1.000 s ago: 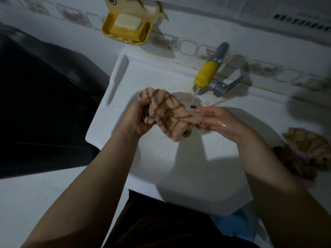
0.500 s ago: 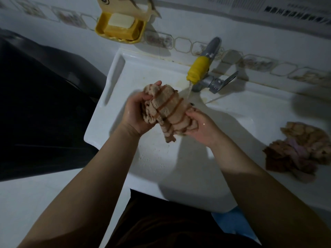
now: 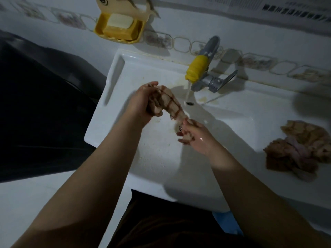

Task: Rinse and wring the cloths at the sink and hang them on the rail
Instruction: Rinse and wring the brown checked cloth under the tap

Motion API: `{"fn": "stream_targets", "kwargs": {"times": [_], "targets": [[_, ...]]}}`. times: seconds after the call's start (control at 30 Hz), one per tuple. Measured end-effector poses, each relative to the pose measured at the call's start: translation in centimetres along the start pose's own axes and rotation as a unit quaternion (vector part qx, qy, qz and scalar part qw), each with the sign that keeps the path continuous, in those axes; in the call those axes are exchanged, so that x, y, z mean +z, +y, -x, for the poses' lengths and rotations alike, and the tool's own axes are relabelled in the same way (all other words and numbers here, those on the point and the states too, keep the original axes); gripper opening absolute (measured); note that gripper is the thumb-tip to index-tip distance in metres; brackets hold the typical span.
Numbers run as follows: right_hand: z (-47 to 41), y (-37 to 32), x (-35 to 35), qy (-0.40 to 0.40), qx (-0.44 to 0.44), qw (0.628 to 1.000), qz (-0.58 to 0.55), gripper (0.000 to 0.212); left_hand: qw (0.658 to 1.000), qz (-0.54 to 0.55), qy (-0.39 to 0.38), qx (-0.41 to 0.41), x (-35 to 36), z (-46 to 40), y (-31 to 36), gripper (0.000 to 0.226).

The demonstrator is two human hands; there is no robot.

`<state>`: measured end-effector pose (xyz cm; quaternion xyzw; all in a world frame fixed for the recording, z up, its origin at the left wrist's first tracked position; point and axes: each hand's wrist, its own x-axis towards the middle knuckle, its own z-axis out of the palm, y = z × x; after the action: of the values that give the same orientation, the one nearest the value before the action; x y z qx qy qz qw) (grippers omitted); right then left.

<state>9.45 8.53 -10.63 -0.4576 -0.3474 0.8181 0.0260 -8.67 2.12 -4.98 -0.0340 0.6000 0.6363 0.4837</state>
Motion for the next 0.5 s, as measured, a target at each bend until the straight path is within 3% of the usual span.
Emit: {"fn": "stream_targets", "kwargs": {"times": [0.1, 0.17, 0.23, 0.3, 0.37, 0.4, 0.43, 0.5], "targets": [[0.0, -2.0, -0.1, 0.074, -0.087, 0.993, 0.001, 0.006, 0.992, -0.094, 0.08, 0.009, -0.2, -1.0, -1.6, 0.029], [0.5, -3.8, 0.6, 0.063, -0.124, 0.99, 0.03, 0.005, 0.985, -0.135, 0.104, 0.004, 0.5, -1.2, -2.9, 0.042], [1.2, -5.0, 2.4, 0.04, -0.149, 0.983, 0.097, 0.018, 0.988, -0.094, 0.121, -0.001, 2.0, -0.9, -3.6, 0.039], [2.2, -5.2, 5.1, 0.073, -0.202, 0.947, 0.241, 0.04, 0.989, -0.083, 0.124, -0.006, 3.3, -1.5, -4.3, 0.036], [2.0, -5.3, 6.8, 0.168, -0.236, 0.874, 0.391, 0.05, 0.977, -0.178, 0.113, -0.023, 4.7, -1.8, -4.9, 0.047], [1.4, -5.5, 6.8, 0.21, -0.234, 0.853, 0.417, 0.05, 0.987, -0.121, 0.094, -0.052, 5.5, -1.6, -5.2, 0.046], [0.6, -6.1, 6.4, 0.244, -0.229, 0.856, 0.395, 0.048, 0.993, -0.034, 0.08, -0.078, 6.2, -1.3, -5.3, 0.045], [-0.8, -7.2, 5.5, 0.265, -0.214, 0.899, 0.276, 0.043, 0.993, 0.021, 0.072, -0.092, 7.0, -0.2, -5.1, 0.043]]}}
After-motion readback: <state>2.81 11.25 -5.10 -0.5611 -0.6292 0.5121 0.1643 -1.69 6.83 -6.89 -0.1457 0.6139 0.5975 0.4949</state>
